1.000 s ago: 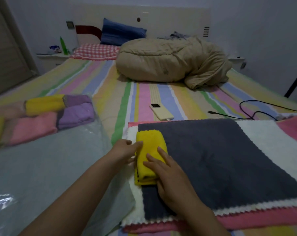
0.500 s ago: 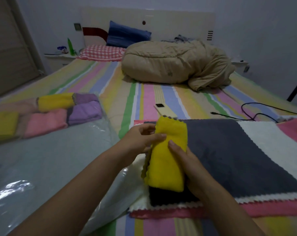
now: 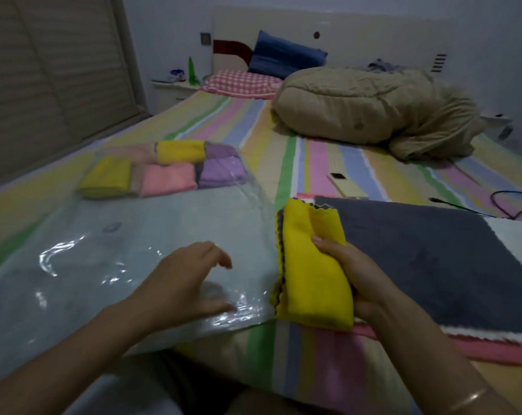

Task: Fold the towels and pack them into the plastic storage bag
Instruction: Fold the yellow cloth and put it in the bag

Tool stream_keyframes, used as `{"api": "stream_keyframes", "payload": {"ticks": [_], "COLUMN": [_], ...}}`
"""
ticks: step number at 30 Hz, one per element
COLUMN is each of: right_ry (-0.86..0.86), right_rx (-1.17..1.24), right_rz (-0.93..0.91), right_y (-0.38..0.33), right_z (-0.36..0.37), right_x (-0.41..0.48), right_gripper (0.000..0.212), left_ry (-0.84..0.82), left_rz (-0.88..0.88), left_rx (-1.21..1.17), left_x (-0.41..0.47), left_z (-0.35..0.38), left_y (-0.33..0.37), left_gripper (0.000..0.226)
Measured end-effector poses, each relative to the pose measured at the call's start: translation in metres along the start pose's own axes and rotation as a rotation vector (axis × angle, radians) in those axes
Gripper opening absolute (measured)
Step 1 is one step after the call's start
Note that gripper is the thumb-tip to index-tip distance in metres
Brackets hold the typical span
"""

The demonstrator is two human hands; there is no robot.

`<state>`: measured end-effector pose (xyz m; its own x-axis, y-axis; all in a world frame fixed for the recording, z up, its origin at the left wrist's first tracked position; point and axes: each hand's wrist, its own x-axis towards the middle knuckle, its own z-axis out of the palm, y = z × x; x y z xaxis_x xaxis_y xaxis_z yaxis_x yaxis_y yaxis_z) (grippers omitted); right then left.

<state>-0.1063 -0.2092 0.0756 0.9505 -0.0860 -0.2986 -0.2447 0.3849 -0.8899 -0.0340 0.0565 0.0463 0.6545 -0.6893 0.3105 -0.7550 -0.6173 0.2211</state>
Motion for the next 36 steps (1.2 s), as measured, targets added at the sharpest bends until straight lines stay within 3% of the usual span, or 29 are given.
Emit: {"api": "stream_keyframes", "payload": {"ticks": [3, 8, 12, 15, 18, 22, 28, 31, 36], "right_ry": [0.018, 0.003, 0.005, -0.045, -0.168, -0.397, -0.241, -0.238, 0.093], "right_rx": [-0.009, -0.023, -0.050, -0.124, -0.280, -0.397, -0.270, -0.458, -0.632], "right_rz": [0.035, 0.055, 0.061, 0.050, 0.058, 0.297, 0.413, 0.358, 0.192], "right_y": [0.011, 0.021, 0.022, 0.018, 0.017, 0.031, 0.032, 0.016, 0.010], "right_z": [0.013, 0.028, 0.028, 0.027, 0.036, 0.058, 0.077, 0.096, 0.120], "right_x": [0.003, 0.001, -0.005, -0.013, -0.026, -0.037, -0.032, -0.030, 0.031], "right_gripper": [0.056, 0.054, 0.060, 0.056, 0.051, 0.050, 0.066, 0.058, 0.051], "left_ry": [-0.184, -0.137, -0.112, -0.029, 0.124, 0.228, 0.213, 0.189, 0.276], "left_rz": [0.065, 0.118, 0.046, -0.025, -0.108, -0.119, 0.001, 0.070, 0.098], "left_rx": [0.175, 0.147, 0.046, 0.028, -0.093, -0.260, -0.262, -0.227, -0.321], "left_x": [-0.031, -0.043, -0.042, -0.037, -0.024, 0.003, 0.022, 0.025, 0.031], "left_z": [0.007, 0.005, -0.006, -0.014, -0.021, -0.049, -0.088, -0.090, -0.100], "left_y": [-0.020, -0.031, -0.039, -0.041, -0.034, -0.018, 0.000, 0.006, 0.000], "left_gripper": [0.059, 0.045, 0.037, 0.020, 0.026, 0.020, 0.018, 0.022, 0.017]}}
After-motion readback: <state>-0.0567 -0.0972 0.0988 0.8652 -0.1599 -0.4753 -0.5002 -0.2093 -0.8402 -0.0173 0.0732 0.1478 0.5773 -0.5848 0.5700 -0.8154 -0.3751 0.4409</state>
